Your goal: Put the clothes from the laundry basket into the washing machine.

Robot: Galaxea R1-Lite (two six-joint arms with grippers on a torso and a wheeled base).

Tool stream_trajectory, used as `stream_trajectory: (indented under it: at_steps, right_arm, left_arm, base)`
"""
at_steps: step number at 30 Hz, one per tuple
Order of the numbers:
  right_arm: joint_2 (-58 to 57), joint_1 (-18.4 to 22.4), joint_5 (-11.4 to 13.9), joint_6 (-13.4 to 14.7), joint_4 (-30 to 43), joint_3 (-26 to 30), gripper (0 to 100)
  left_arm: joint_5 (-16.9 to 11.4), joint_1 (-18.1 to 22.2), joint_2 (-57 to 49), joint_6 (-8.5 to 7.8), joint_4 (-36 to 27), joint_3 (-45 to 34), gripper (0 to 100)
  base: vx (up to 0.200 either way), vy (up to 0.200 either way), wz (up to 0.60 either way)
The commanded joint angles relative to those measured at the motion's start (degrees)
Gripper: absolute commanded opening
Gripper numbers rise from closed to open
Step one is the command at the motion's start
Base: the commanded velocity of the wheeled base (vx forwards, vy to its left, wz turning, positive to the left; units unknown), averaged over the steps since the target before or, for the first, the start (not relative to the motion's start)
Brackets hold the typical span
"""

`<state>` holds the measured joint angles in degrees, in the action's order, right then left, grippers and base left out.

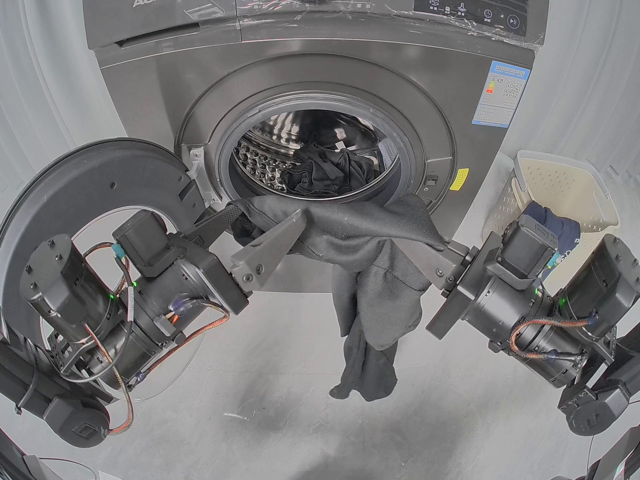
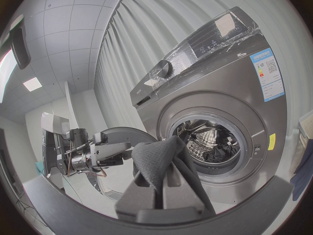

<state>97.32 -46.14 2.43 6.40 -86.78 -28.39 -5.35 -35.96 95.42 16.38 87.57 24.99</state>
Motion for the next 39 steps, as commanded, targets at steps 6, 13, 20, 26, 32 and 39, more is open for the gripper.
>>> stream_trajectory:
  at_steps: [6,13,20,26,32,39]
  right_arm:
    - [-0.29,-0.09,-0.93,0.46,-0.49,-2.28,0]
    - [-0.20,1.32,-1.55,1.25,-0.31,-4.13,0]
    - [-0.11,2.81,-1.55,1.16,-0.23,-4.83,0]
    - [-0.20,3.60,-1.55,1.16,-0.14,-5.62,0]
    - [-0.11,3.87,-1.63,1.25,-0.05,-5.97,0]
    - [-0.02,3.95,-1.55,1.25,0.30,-5.89,0]
  left_arm:
    - [0.08,-0.07,0.21,-0.04,0.41,-0.65,100]
    - [-0.62,1.86,0.65,0.14,0.15,-0.91,100]
    - [-0.54,1.95,3.11,0.05,0.59,-2.75,100]
    - [-0.62,1.95,4.34,0.14,0.33,-3.46,100]
    - [-0.71,1.42,8.82,-0.21,0.59,-7.41,100]
    - [-0.45,1.16,11.99,-0.39,0.77,-5.65,100]
  base:
    - [0.000,0.000,0.00]
    - [0.000,0.000,0.00]
    - [0.000,0.000,0.00]
    - [0.000,0.000,0.00]
    - [0.000,0.000,0.00]
    - [0.000,0.000,0.00]
